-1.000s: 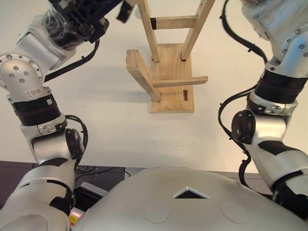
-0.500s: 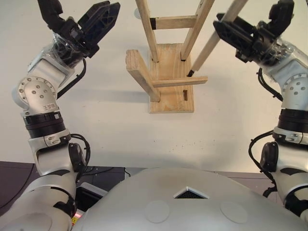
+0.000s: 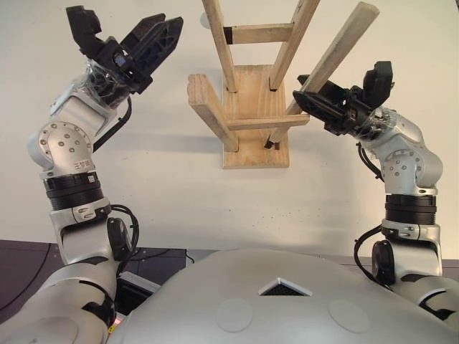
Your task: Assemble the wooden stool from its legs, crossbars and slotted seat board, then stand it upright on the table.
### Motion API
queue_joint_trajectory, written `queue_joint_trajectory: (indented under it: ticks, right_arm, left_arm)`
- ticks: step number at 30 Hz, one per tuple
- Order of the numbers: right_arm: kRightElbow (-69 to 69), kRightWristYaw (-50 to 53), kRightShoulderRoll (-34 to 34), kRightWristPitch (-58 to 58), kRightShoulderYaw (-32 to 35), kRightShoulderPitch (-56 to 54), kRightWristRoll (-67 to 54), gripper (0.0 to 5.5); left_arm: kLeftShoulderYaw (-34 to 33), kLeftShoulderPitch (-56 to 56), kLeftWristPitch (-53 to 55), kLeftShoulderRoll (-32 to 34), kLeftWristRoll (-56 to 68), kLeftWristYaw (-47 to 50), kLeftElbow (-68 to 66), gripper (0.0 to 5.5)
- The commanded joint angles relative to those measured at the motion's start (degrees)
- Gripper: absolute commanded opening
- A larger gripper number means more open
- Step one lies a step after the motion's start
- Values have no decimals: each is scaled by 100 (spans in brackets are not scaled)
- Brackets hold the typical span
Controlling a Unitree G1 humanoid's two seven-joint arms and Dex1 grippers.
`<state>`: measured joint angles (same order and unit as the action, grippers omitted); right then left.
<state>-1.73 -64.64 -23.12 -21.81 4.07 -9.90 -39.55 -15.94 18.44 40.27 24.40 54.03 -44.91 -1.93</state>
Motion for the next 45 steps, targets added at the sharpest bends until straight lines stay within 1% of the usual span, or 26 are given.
queue_joint_trajectory:
  ticks: [1, 5, 7, 11, 16, 20, 24, 28, 34, 41, 45]
  right_arm:
    - [-200, -186, -214, 269, -108, 70, 375, 203]
    - [-280, -419, -553, 352, 56, 113, 418, 203]
    - [-330, -609, -766, 371, 20, 147, 474, 203]
    - [-585, -1059, -1107, 527, -215, 173, 739, 202]
    - [-1095, -1523, -1396, 1302, -593, 69, 1349, 202]
    - [-1443, -1820, -1665, 1638, -918, -368, 1697, 202]
    - [-1389, -2091, -1907, 1705, -1237, -712, 1847, 202]
    - [-891, -2129, -1939, 1648, -1360, -796, 1746, 202]
    - [-321, -1956, -1940, 1782, -1495, -620, 1787, 202]
    - [-477, -1650, -1732, 2410, -1594, -507, 2028, 202]
    - [-514, -1338, -1578, 2134, -1628, -470, 1891, 202]
  left_arm:
    - [-1, -22, 20, 36, -96, -8, -17, 540]
    - [13, -107, 7, 21, -127, -14, 44, 540]
    - [15, -137, 2, 12, -145, -17, 63, 540]
    - [25, -136, -12, -7, -184, -41, 51, 540]
    - [70, -119, -16, -4, -230, -88, 39, 540]
    - [104, -182, -78, -66, -273, -59, 95, 540]
    - [144, -290, -122, -168, -282, -11, 212, 540]
    - [147, -412, -120, -252, -271, 45, 349, 540]
    - [146, -448, -123, -311, -282, 61, 376, 540]
    - [3, -411, -82, -345, -191, 123, 279, 540]
    - [7, -400, -63, -340, -222, 93, 271, 540]
